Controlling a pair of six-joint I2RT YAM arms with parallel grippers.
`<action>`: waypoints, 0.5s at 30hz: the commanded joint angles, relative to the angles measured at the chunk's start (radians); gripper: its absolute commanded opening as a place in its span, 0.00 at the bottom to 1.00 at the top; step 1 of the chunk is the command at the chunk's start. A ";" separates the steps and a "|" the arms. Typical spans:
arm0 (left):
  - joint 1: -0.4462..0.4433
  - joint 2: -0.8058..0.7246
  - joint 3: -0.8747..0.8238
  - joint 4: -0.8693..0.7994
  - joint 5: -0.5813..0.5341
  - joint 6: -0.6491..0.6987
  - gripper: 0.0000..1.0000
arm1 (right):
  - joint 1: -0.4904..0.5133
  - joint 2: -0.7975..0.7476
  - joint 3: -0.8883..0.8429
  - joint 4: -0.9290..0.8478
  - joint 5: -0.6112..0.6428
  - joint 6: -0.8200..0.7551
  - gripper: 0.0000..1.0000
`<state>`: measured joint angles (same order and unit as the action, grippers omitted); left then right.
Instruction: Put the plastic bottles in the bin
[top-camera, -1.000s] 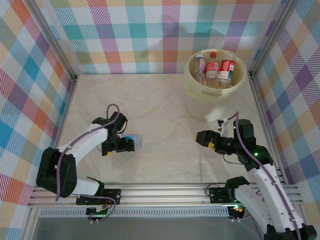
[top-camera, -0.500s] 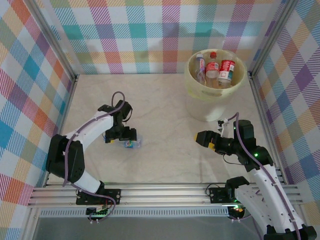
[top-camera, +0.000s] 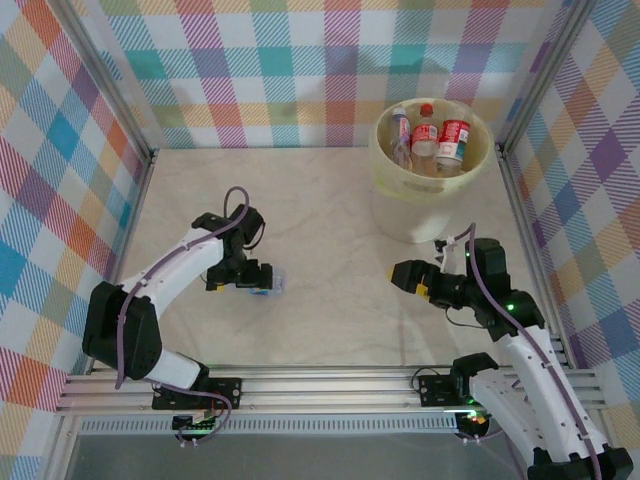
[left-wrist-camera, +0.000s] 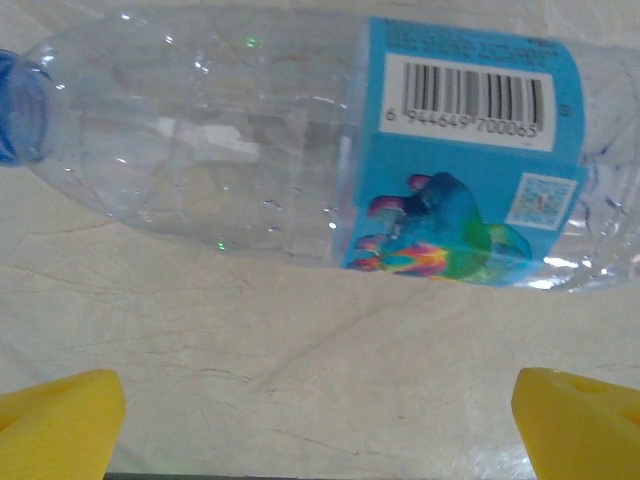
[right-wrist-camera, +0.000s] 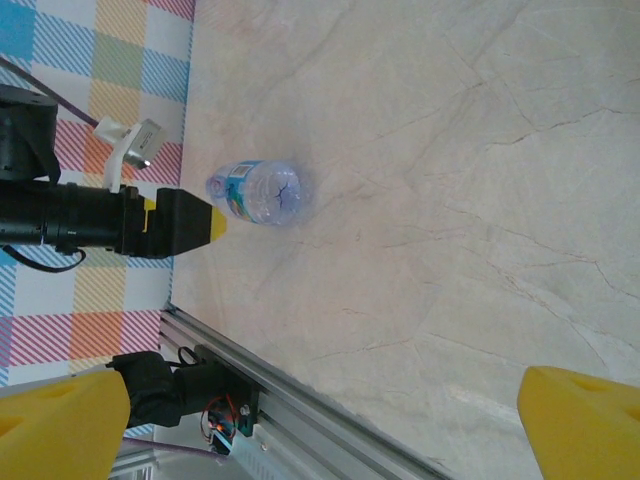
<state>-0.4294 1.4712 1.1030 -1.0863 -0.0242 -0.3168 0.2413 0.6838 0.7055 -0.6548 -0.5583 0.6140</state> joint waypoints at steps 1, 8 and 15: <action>-0.024 0.035 0.006 -0.059 -0.005 0.011 1.00 | -0.002 0.002 -0.006 0.038 -0.017 -0.006 1.00; -0.038 0.085 0.007 -0.017 -0.045 0.010 1.00 | -0.002 -0.010 -0.004 0.018 -0.009 -0.014 1.00; -0.043 0.150 0.054 -0.007 -0.135 0.046 1.00 | -0.002 -0.004 -0.003 0.027 -0.011 -0.013 1.00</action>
<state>-0.4633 1.5898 1.1252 -1.0931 -0.0986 -0.3038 0.2413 0.6838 0.7048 -0.6437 -0.5583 0.6140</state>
